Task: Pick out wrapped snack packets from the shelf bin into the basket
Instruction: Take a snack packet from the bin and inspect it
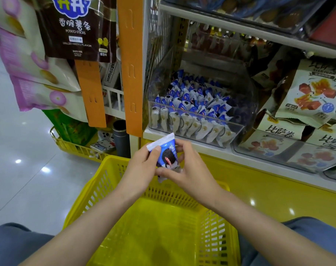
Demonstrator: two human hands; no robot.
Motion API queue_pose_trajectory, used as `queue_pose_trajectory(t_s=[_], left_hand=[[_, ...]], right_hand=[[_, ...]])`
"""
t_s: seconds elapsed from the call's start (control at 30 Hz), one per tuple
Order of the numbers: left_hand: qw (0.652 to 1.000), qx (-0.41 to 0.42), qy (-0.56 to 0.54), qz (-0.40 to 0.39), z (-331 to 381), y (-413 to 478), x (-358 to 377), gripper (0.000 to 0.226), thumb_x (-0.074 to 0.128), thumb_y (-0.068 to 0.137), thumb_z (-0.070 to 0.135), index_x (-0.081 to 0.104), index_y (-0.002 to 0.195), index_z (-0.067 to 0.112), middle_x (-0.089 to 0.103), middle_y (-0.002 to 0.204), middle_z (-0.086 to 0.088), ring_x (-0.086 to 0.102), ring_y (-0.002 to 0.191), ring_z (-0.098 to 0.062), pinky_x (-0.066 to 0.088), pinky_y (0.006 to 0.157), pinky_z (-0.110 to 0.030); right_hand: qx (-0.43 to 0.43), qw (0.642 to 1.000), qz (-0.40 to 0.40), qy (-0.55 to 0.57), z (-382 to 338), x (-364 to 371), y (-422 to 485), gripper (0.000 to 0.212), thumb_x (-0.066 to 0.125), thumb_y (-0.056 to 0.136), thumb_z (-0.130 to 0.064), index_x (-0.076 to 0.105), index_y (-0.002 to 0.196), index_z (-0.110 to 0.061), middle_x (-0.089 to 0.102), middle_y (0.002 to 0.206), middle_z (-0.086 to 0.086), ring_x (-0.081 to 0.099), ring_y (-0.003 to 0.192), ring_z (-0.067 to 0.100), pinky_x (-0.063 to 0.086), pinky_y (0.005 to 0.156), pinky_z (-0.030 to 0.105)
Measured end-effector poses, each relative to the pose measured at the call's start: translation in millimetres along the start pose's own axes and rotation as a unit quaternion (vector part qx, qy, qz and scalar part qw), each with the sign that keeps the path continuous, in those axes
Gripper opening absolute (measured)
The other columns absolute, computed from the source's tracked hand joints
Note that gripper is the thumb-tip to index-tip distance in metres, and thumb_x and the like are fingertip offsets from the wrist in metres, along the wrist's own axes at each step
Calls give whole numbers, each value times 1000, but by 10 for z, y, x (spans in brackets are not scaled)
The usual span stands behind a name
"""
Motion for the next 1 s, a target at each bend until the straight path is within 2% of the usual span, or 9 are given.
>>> queue_pose_trajectory(t_s=[0.07, 0.17, 0.33, 0.47, 0.53, 0.63, 0.77, 0.9, 1.0], left_hand=[[1000, -13, -9, 5, -11, 42, -49, 24, 43, 97, 24, 60, 82, 31, 69, 86, 1, 66, 84, -15, 54, 76, -35], [999, -13, -45, -23, 20, 56, -56, 21, 45, 96, 23, 63, 85, 27, 70, 76, 6, 69, 74, -9, 55, 63, -23], [996, -18, -75, -41, 58, 61, -73, 21, 47, 96, 28, 61, 81, 25, 70, 76, 2, 70, 79, -14, 57, 65, -29], [992, -41, -117, -13, 99, 103, -150, 25, 47, 96, 27, 65, 79, 26, 71, 78, -3, 68, 73, -15, 56, 62, -31], [990, -47, -129, 6, 116, 144, -203, 21, 47, 96, 29, 65, 92, 21, 72, 88, -8, 68, 81, -20, 57, 73, -39], [984, -72, -163, -16, 117, 198, -204, 27, 52, 93, 33, 63, 107, 13, 71, 101, -11, 66, 97, -26, 49, 90, -45], [986, -71, -139, -55, 138, 256, -169, 24, 55, 90, 32, 65, 105, 16, 71, 104, -6, 64, 102, -25, 44, 95, -46], [989, -39, -141, -14, 195, 367, -341, 21, 55, 91, 32, 61, 107, 21, 70, 106, -3, 62, 106, -26, 42, 99, -55], [988, -24, -153, 15, 224, 441, -456, 13, 56, 91, 30, 61, 101, 25, 70, 102, 0, 63, 104, -22, 44, 98, -53]], right_hand=[[16, 997, 0, 70, -17, -15, 44, 42, 65, 78, -42, 49, 114, -28, 60, 104, -11, 54, 95, 2, 44, 80, 16], [41, 986, 14, 160, -20, -103, 121, 13, 57, 90, -26, 58, 96, -14, 66, 88, 2, 60, 78, 6, 49, 68, 23], [-37, 996, 26, 71, -181, -141, 132, 17, 54, 92, -30, 54, 94, -13, 63, 87, 4, 60, 79, 17, 52, 69, 41], [-75, 996, 21, 47, -290, -119, 175, 12, 54, 89, -38, 52, 100, -33, 61, 94, -13, 59, 83, 5, 52, 67, 24], [-45, 995, -3, 90, -286, -49, 212, 20, 61, 85, -35, 49, 100, -41, 60, 96, -20, 59, 81, 0, 49, 63, 16], [1, 987, 27, 159, -251, -36, 301, 26, 68, 81, -24, 53, 101, -33, 64, 98, -11, 61, 81, 4, 51, 71, 20], [15, 971, 47, 234, -283, -98, 458, 14, 62, 86, -19, 55, 97, -25, 65, 95, -7, 62, 80, -1, 49, 70, 13], [-45, 987, 64, 137, -428, -355, 759, 10, 55, 90, -23, 58, 95, -31, 64, 88, -11, 61, 79, 2, 51, 73, 20], [-54, 991, 125, 4, -404, -630, 1223, 20, 54, 92, -24, 59, 111, -20, 61, 94, -11, 55, 80, -1, 42, 69, 6]])
Point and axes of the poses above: each hand's wrist, its own y-axis towards the middle knuckle, its own x-axis out of the palm, z = x × y, the point moved 7 cm from there along y, towards the middle knuckle
